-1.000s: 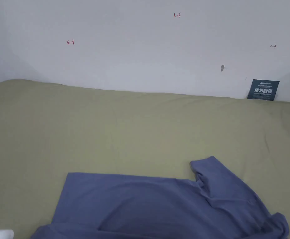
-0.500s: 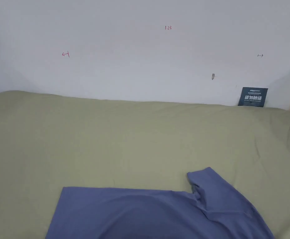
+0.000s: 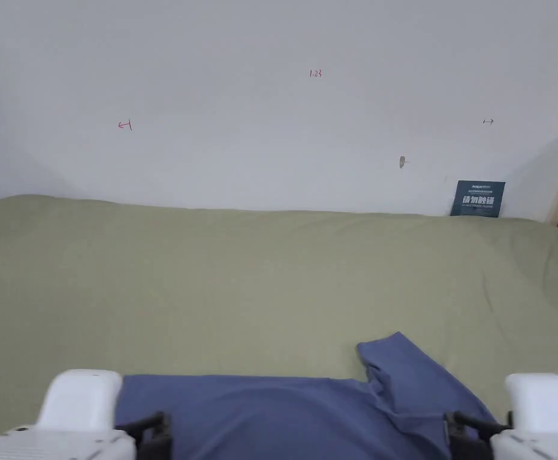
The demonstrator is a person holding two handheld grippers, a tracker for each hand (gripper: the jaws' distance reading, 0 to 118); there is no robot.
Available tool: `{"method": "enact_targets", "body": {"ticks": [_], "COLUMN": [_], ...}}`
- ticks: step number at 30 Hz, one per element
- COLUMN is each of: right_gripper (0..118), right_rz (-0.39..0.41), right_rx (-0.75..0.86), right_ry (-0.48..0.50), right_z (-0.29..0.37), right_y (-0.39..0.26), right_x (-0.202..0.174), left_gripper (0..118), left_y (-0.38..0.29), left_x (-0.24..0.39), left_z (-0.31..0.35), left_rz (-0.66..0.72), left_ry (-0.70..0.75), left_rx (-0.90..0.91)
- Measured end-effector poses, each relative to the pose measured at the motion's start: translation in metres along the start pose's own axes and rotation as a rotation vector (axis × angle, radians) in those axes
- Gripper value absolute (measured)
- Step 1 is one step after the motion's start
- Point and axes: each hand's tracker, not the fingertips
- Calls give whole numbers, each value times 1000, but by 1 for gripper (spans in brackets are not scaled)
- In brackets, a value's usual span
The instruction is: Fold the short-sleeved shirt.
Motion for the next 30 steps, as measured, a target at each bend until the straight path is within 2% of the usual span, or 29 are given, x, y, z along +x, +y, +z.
{"method": "enact_targets", "body": {"ticks": [1,2,3,4,7,12,16,18,20,22,24,25,26,27,28,30], "right_gripper": [66,51,7,2,2,2,2,2,2,2,2,2,2,2,2,2], "right_rz": [4,14,18,12,-4,8,-20,-30,-47,-65,-78,-84,-87,-91,-94,-101], "right_rx": [-6,-21,-47,-40,-73,-95,-110,-116,-134,-135,-155,-164,-165,-165,-164,-161], "right_ry": [4,12,16,11,102,108,98,81,57,37,18,14,11,9,8,9], "right_z": [-3,-7,-10,-10,-11,-22,-35,-42,-50,-55,-61,-64,-66,-67,-69,-70], "right_y": [-3,-5,-8,-14,-23,-26,-20,-16,-12,-8,-4,-2,0,0,1,3], "right_x": [-11,-22,-30,-36,-48,-44,-23,-10,5,17,28,34,37,40,43,45], "left_gripper": [65,58,19,0,0,0,0,0,0,13,15,26,47,77,85,85], "left_y": [-3,-5,-9,-15,-28,-20,36,63,81,88,92,91,91,90,88,78], "left_x": [11,21,28,35,40,3,-60,-81,-99,-106,-106,-105,-103,-102,-101,-101], "left_z": [-2,-4,-6,-5,-9,-43,-113,-160,-209,-249,-278,-287,-298,-307,-318,-332], "left_rz": [-3,-8,-16,-31,-19,18,100,26,-5,1,-28,-27,2,35,76,120], "left_ry": [-35,-49,-38,-17,-88,-79,-48,-6,8,17,32,11,7,-25,-52,-20], "left_rx": [-5,-18,-15,2,-59,-111,-159,-207,-359,-479,-548,-573,-583,-587,-596,-612]}}
